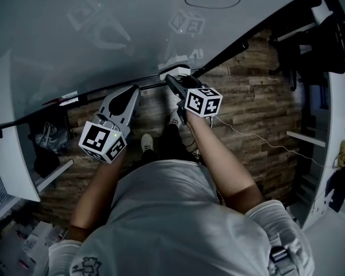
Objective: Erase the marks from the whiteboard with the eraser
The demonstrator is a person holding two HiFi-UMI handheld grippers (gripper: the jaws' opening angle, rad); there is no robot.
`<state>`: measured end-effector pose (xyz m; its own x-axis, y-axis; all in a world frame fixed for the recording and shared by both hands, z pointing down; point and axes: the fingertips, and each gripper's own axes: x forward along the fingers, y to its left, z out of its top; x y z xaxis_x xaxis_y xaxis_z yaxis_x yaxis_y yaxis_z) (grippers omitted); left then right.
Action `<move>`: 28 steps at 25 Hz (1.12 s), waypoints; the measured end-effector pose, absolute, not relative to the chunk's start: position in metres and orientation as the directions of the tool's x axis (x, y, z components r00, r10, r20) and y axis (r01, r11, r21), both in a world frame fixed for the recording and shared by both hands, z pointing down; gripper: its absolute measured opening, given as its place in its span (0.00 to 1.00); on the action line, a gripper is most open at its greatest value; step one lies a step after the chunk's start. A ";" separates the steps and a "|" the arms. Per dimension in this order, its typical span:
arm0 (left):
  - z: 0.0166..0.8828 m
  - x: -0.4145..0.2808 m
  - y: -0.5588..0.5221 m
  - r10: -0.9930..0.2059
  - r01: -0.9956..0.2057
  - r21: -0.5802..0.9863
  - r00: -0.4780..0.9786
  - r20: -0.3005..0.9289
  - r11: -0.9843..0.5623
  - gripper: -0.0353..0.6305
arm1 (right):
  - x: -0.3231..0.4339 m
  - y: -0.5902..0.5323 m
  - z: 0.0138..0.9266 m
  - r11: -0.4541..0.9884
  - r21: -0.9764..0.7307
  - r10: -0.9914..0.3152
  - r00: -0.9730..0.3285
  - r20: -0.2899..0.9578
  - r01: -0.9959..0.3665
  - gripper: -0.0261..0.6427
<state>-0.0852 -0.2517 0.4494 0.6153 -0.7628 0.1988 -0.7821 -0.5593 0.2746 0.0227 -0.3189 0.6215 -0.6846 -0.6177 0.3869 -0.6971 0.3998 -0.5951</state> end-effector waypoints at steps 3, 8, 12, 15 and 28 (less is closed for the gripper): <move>0.447 -0.086 -0.248 -0.760 -0.778 0.266 0.621 0.191 -0.569 0.06 | 0.020 -0.317 0.612 0.399 -0.585 -0.632 -0.674 0.383 -0.706 0.39; 0.437 -0.087 -0.240 -0.756 -0.772 0.256 0.630 0.178 -0.583 0.06 | 0.009 -0.314 0.575 0.442 -0.564 -0.650 -0.682 0.334 -0.698 0.39; 0.426 -0.090 -0.231 -0.753 -0.764 0.249 0.639 0.156 -0.596 0.06 | 0.005 -0.312 0.543 0.450 -0.559 -0.686 -0.670 0.282 -0.696 0.39; 0.418 -0.095 -0.225 -0.754 -0.760 0.239 0.643 0.137 -0.605 0.06 | 0.005 -0.311 0.515 0.446 -0.560 -0.725 -0.649 0.232 -0.699 0.39; 0.423 -0.104 -0.221 -0.749 -0.752 0.263 0.649 0.132 -0.605 0.06 | 0.004 -0.315 0.489 0.395 -0.504 -0.803 -0.555 0.217 -0.768 0.40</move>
<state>-0.1044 -0.2213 0.4234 0.6489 -0.7495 0.1315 -0.7518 -0.6047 0.2631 0.0044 -0.3149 0.4890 -0.5551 -0.8028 0.2175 -0.7683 0.3948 -0.5038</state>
